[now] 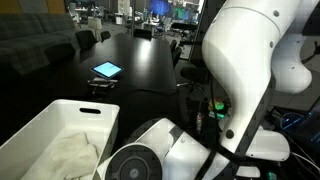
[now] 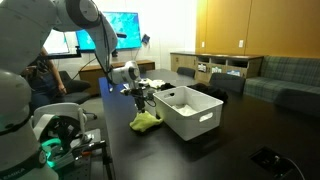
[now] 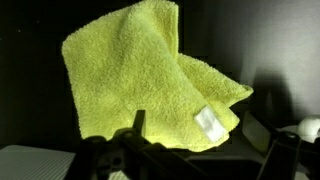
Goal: Pick up the cloths from the table and put them in the box, then pick up the marker and the seal tape put them in the cup
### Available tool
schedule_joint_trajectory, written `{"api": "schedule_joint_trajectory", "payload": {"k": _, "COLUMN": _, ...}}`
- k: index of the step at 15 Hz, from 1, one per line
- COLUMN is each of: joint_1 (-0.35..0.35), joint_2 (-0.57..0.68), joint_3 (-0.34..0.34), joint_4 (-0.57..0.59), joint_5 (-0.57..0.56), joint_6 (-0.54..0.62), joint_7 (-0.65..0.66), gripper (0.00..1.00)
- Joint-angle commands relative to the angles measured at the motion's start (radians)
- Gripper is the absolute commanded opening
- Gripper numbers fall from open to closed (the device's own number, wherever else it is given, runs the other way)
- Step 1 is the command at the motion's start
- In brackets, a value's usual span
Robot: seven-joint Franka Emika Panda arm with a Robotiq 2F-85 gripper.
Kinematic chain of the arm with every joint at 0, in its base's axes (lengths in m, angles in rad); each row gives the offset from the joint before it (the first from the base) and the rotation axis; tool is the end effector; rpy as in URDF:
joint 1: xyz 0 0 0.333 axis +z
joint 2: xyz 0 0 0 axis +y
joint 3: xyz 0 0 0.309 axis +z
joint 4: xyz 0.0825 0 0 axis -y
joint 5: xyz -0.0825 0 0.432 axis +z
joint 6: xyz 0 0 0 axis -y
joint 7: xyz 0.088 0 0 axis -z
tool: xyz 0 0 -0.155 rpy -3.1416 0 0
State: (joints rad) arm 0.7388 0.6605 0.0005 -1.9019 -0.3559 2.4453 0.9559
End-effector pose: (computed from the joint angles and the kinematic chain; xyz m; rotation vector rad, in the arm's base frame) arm 0.4739 0.4171 0.0469 2.9112 0.1031 0.1197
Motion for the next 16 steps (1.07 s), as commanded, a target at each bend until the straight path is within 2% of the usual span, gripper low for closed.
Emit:
{"api": "schedule_joint_trajectory", "payload": {"k": 1, "joint_1": -0.016, "joint_2": 0.007, "joint_3": -0.005, "joint_4": -0.003, "joint_5": -0.009, "joint_6": 0.02, "joint_7": -0.031, "gripper": 1.0}}
{"api": "schedule_joint_trajectory", "payload": {"k": 14, "joint_1": -0.041, "joint_2": 0.036, "joint_3": -0.022, "joint_4": 0.002, "joint_5": -0.011, "joint_6": 0.039, "joint_7": -0.091, "gripper": 1.0}}
{"api": "schedule_joint_trajectory", "payload": {"k": 15, "joint_1": -0.042, "joint_2": 0.037, "joint_3": -0.021, "joint_4": 0.001, "joint_5": -0.01, "joint_6": 0.038, "joint_7": -0.096, "gripper": 0.97}}
{"api": "schedule_joint_trajectory", "payload": {"k": 16, "joint_1": -0.043, "joint_2": 0.039, "joint_3": -0.02, "joint_4": 0.002, "joint_5": -0.008, "joint_6": 0.038, "joint_7": -0.1, "gripper": 0.74}}
